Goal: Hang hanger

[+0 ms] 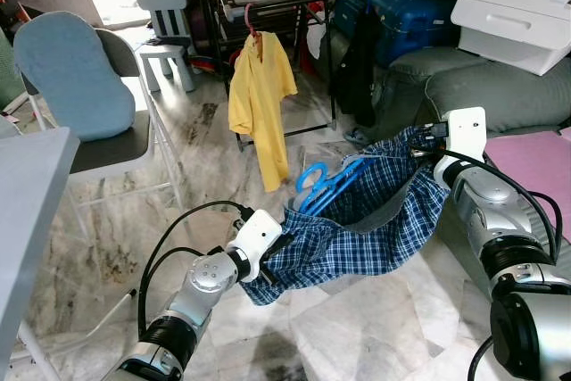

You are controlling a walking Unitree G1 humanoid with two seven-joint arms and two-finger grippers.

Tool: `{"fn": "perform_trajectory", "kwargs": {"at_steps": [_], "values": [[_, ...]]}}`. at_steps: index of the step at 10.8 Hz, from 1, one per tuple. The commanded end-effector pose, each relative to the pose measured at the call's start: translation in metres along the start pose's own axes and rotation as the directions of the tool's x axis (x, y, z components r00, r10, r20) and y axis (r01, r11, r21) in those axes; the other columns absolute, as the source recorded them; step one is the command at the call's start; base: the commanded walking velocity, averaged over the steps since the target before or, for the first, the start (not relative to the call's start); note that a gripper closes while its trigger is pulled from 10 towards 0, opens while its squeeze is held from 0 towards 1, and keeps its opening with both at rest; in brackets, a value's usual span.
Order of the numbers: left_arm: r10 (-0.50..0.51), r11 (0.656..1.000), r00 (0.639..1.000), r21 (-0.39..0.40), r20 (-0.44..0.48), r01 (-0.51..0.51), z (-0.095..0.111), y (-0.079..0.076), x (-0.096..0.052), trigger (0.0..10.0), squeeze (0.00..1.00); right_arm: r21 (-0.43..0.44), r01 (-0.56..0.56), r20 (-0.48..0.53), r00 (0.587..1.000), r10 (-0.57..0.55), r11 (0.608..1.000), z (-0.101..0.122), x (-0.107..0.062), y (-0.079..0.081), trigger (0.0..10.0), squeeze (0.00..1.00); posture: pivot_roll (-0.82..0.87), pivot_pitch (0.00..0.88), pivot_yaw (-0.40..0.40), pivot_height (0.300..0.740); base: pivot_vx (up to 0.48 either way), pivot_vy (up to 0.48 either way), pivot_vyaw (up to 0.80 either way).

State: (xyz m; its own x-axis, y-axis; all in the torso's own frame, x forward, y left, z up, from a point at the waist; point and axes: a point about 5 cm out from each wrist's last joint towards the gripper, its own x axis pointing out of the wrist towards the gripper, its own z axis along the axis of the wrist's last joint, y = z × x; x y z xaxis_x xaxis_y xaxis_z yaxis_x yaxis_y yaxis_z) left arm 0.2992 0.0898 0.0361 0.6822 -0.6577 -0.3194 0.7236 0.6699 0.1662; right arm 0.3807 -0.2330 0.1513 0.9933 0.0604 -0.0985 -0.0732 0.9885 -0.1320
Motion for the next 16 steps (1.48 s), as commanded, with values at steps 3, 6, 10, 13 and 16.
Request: {"fn": "perform_trajectory", "kwargs": {"at_steps": [3,6,10,13,16], "values": [[0.018,1.0,1.0,0.014,-0.008,-0.018,0.002,0.006,0.0,0.0,0.0,-0.016,-0.002,0.064,0.998,0.003,1.0,0.018,0.004,0.002,0.0,0.0,-0.18,0.0,0.041,0.74,0.0,0.0,0.0],[0.018,1.0,1.0,0.014,-0.008,-0.018,0.002,0.006,0.0,0.0,0.0,-0.016,-0.002,0.064,0.998,0.003,1.0,0.018,0.004,0.002,0.0,0.0,-0.18,0.0,0.041,0.74,0.0,0.0,0.0],[0.199,0.972,0.979,-0.12,-0.033,-0.202,-0.004,0.02,-0.004,0.0,0.0,-0.165,-0.042,0.066,0.996,0.053,0.985,-0.001,0.002,0.035,0.0,0.0,-0.17,0.0,0.033,0.74,0.0,0.0,0.0],[0.329,0.914,0.943,-0.235,-0.05,-0.331,-0.015,0.032,-0.019,0.0,0.0,-0.269,0.009,0.099,0.995,0.018,0.963,0.0,0.004,0.042,0.0,0.0,-0.17,0.0,0.034,0.74,0.0,0.0,0.0],[0.348,0.892,0.931,-0.266,-0.113,-0.365,-0.016,0.029,-0.012,0.0,0.0,-0.268,-0.094,0.149,0.979,0.138,0.959,0.005,0.005,0.067,0.0,0.0,-0.17,0.0,0.03,0.74,0.0,0.0,0.0]]}}
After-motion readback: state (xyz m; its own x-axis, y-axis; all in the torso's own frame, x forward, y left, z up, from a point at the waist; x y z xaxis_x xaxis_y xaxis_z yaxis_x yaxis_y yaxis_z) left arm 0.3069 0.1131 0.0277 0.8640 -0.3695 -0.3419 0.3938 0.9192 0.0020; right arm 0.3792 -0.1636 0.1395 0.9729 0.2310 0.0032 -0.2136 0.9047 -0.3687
